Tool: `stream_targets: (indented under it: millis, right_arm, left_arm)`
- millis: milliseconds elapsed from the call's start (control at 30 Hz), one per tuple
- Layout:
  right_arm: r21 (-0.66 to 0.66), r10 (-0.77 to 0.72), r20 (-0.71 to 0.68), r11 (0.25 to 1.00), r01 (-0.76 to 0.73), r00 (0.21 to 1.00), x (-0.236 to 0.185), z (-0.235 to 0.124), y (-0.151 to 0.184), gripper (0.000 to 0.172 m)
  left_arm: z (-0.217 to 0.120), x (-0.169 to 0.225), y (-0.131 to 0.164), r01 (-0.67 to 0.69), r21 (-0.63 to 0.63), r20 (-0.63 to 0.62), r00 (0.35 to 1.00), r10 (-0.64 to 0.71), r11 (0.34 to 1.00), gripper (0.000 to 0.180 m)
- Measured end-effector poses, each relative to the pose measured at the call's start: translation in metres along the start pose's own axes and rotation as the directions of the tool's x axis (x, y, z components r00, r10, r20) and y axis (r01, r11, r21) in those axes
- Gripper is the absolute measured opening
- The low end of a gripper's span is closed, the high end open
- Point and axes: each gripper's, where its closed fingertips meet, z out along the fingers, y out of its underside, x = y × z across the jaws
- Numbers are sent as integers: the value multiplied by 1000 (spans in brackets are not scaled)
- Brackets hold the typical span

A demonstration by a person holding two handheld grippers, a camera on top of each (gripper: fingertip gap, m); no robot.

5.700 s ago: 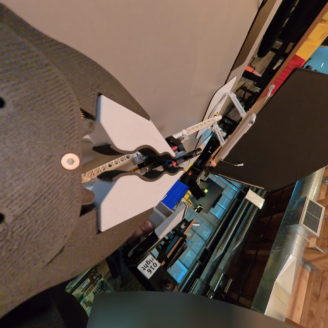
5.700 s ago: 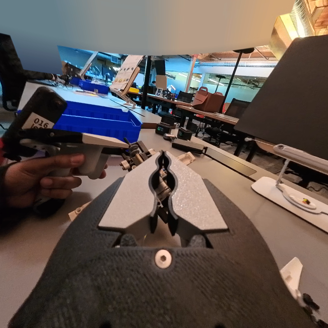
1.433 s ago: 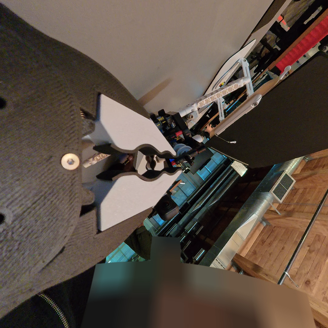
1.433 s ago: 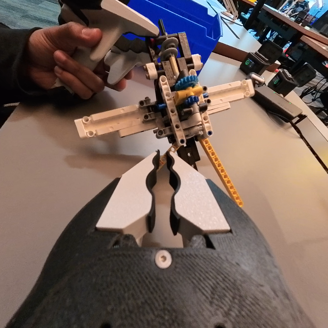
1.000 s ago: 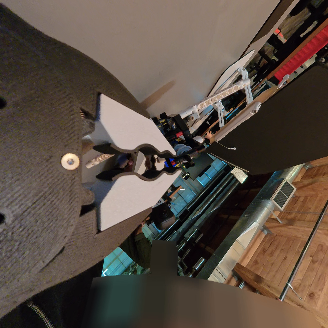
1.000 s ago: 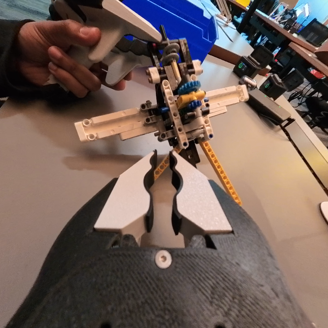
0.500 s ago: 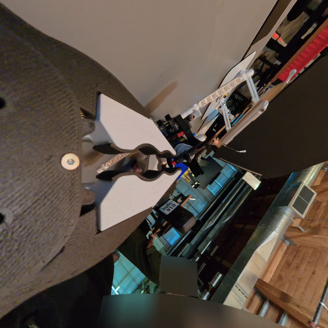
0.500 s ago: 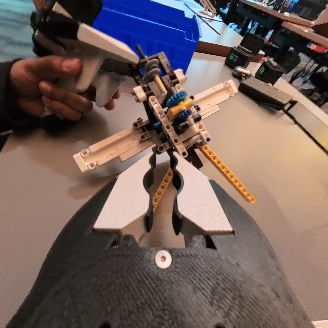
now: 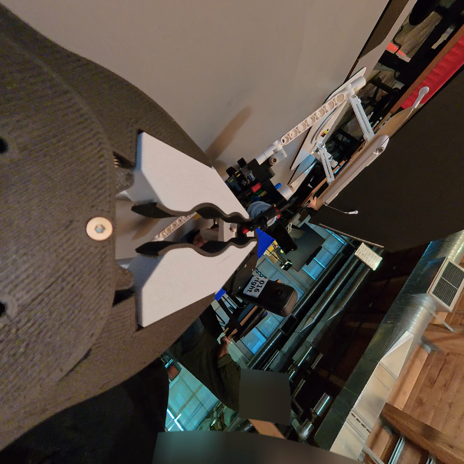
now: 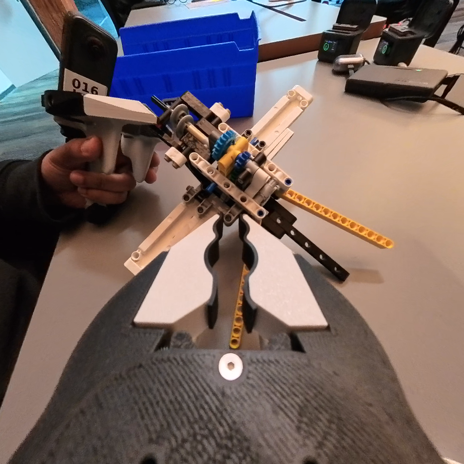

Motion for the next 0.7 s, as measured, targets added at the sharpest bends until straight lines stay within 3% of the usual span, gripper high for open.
stream_targets:
  millis: [100,200,367,500,600,700]
  right_arm:
    - [5,-54,8,999,54,999,-3,-1,-1,17]
    - [-31,-204,-29,979,203,979,-7,-2,0,20]
    - [-108,-464,-157,886,452,872,-5,-1,0,16]
    - [-33,-426,-177,903,427,887,-6,-10,-14,14]
    - [80,-348,-59,933,352,936,-25,-10,-21,11]
    - [68,-250,14,966,248,968,-32,0,-14,13]
  left_arm:
    - [-1,-2,-2,7,11,10,1000,-7,1000,7]
    - [-2,-2,-3,6,23,10,1000,-7,1000,8]
    - [-3,-3,-5,13,38,9,1000,-14,999,8]
    - [-3,-3,-5,8,36,12,1000,-8,999,8]
    - [-2,-2,-3,5,22,10,1000,-5,1000,8]
    - [0,-1,0,3,4,6,1000,-3,1000,7]
